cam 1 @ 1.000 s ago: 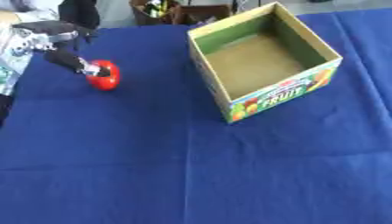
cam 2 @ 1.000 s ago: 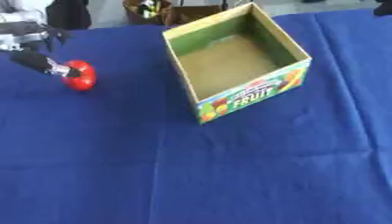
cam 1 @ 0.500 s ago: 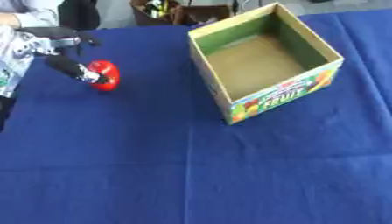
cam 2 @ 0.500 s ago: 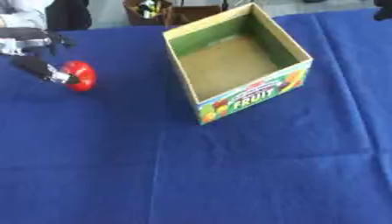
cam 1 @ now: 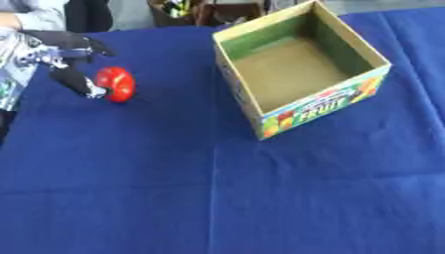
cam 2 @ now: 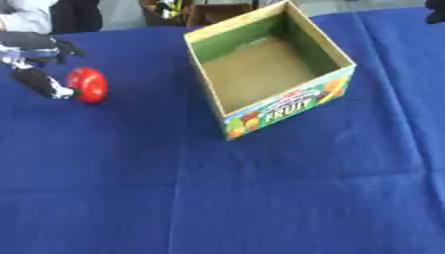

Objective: Pick up objects on the table and place them in the box.

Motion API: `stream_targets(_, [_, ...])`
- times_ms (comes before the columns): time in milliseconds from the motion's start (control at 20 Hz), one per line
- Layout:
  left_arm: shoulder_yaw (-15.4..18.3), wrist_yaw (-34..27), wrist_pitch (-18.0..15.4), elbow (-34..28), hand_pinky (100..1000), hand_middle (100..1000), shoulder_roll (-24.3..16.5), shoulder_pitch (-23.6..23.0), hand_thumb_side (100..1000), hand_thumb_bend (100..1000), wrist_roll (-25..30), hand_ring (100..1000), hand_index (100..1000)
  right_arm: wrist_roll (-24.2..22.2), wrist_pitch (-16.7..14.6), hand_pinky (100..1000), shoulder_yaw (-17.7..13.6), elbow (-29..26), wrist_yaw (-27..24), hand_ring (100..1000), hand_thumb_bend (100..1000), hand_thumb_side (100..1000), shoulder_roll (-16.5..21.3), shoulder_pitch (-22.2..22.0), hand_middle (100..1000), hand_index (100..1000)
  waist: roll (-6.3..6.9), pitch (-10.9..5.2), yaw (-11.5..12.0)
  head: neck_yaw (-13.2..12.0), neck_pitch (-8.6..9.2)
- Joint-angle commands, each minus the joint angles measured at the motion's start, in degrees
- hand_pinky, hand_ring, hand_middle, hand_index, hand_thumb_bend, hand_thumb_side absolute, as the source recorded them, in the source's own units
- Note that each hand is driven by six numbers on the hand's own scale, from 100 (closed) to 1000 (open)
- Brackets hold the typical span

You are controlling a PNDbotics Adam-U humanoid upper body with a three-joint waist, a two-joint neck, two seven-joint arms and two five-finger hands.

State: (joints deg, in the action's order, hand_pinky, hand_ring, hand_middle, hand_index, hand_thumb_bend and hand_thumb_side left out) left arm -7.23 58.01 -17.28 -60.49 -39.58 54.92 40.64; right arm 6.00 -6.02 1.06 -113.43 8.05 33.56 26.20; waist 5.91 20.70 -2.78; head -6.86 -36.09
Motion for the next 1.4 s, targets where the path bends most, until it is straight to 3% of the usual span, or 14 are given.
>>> stream_targets(50, [0.03, 0.77, -0.58, -0.05, 604, 931, -2.42, 0.8, 547, 552, -0.18, 794, 1000, -0.1, 0.1, 693, -0.44, -1.16, 0.21, 718, 100, 795, 1.2, 0.69, 504, 722, -0.11, -0.94, -0.07, -0.26, 0.78])
stream_targets(300, [-0.2, 4.05, -1.35, -0.6, 617, 936, -2.72, 1.15, 569, 658, -1.23, 801, 1000, -0.33, 0.09, 693, -0.34, -1.16, 0.13, 717, 100, 789, 1.09, 0.8, 501, 717, 0.12, -0.62, -0.48, -0.49, 1.06])
stream_targets(650, [-0.1, 8.48, -2.36, 0.71, 610, 920, -2.29, 1.4, 543, 611, -2.72, 797, 1000, -0.54, -0.04, 693, -0.23, -1.16, -0.1, 718, 100, 784, 0.97, 1.03, 501, 716, 0.28, -0.16, -0.87, -0.73, 1.29])
stream_targets(1400, [1.26, 6.7, -1.29, 4.4, 507, 892, -1.43, 1.5, 522, 544, -4.6, 716, 1000, -0.7, -0.16, 694, -0.28, -1.16, -0.07, 721, 100, 778, 0.78, 1.4, 499, 716, 0.12, 1.45, -1.97, -1.33, 2.48])
